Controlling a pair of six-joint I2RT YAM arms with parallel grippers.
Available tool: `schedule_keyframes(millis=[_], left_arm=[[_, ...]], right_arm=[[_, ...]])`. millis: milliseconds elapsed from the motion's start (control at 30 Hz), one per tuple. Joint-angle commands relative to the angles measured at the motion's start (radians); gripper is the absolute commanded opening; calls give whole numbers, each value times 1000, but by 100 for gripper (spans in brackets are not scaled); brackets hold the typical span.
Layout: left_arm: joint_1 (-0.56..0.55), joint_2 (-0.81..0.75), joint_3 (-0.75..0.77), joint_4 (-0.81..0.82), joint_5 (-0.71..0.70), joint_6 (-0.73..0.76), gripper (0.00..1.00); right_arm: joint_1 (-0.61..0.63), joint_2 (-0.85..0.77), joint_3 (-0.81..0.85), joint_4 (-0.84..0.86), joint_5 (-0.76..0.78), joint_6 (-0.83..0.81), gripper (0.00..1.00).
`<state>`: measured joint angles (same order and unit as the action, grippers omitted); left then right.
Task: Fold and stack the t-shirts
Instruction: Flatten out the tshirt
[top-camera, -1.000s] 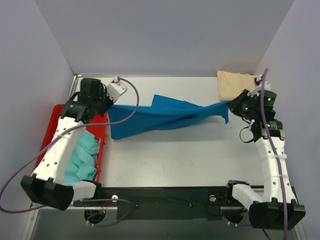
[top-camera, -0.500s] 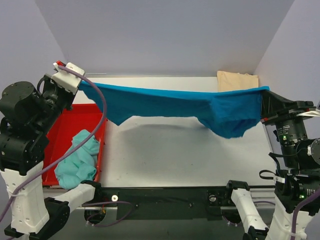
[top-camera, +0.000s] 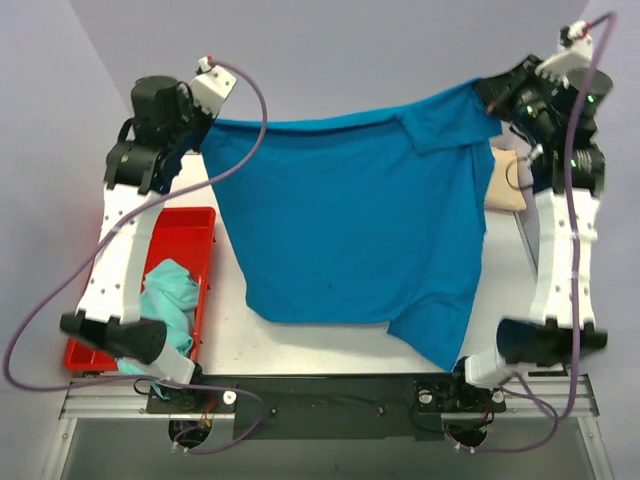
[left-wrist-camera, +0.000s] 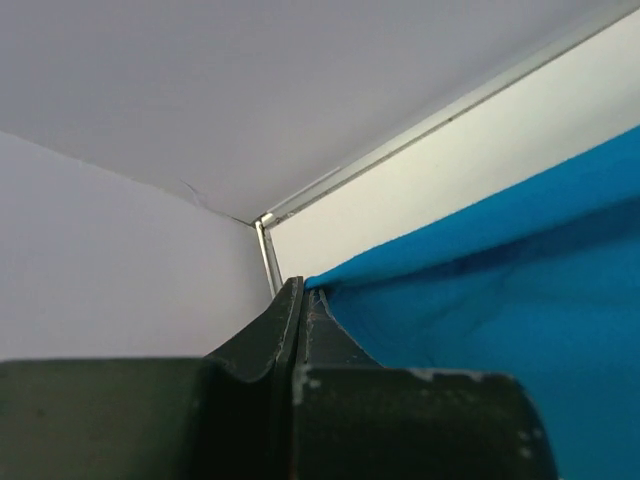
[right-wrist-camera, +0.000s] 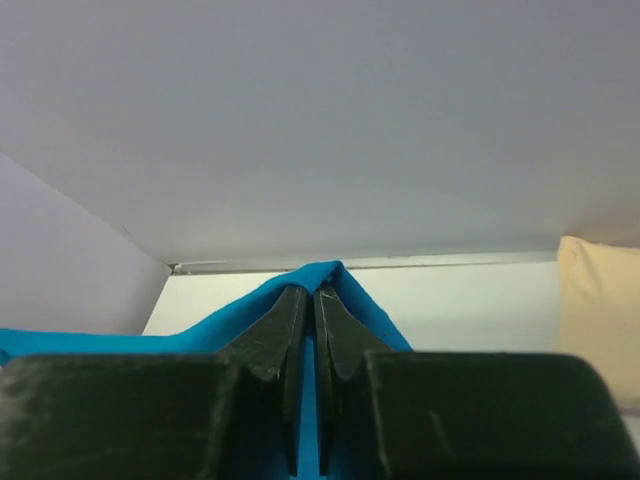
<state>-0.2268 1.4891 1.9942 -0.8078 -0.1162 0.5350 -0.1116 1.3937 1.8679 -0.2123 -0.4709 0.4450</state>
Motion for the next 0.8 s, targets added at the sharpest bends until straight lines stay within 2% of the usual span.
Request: schedule_keyframes(millis=[0, 100, 200, 300, 400, 567, 633, 667, 700, 733, 767], left_arm=[[35, 132, 220, 211, -86, -16, 0], [64, 220, 371, 231, -89, -36, 0], [75, 330, 567, 190, -76, -18, 0], [75, 359, 598, 182, -56, 26, 0], [75, 330, 497, 212, -42, 60, 0], [79, 208, 275, 216, -2, 112, 0], [80, 127, 72, 214, 33, 140, 0], [78, 93, 17, 216, 44, 146, 0], [78, 27, -109, 216, 67, 169, 0], [76, -4, -183, 217, 75, 174, 0], [76, -69, -306, 214, 102, 187, 0]], right_arm=[[-13, 229, 275, 85, -97, 79, 0], [-28, 347, 492, 97, -117, 167, 0], [-59, 413, 592, 160, -121, 234, 0], [-92, 407, 591, 197, -115, 274, 0], [-128, 357, 524, 200, -120, 276, 0], [-148, 201, 194, 119, -181, 245, 0], [-146, 90, -6, 52, -192, 236, 0], [-146, 53, -145, 31, -202, 227, 0], [-146, -38, -235, -17, -198, 198, 0], [-146, -83, -397, -38, -163, 180, 0], [-146, -184, -470, -70, -146, 158, 0]])
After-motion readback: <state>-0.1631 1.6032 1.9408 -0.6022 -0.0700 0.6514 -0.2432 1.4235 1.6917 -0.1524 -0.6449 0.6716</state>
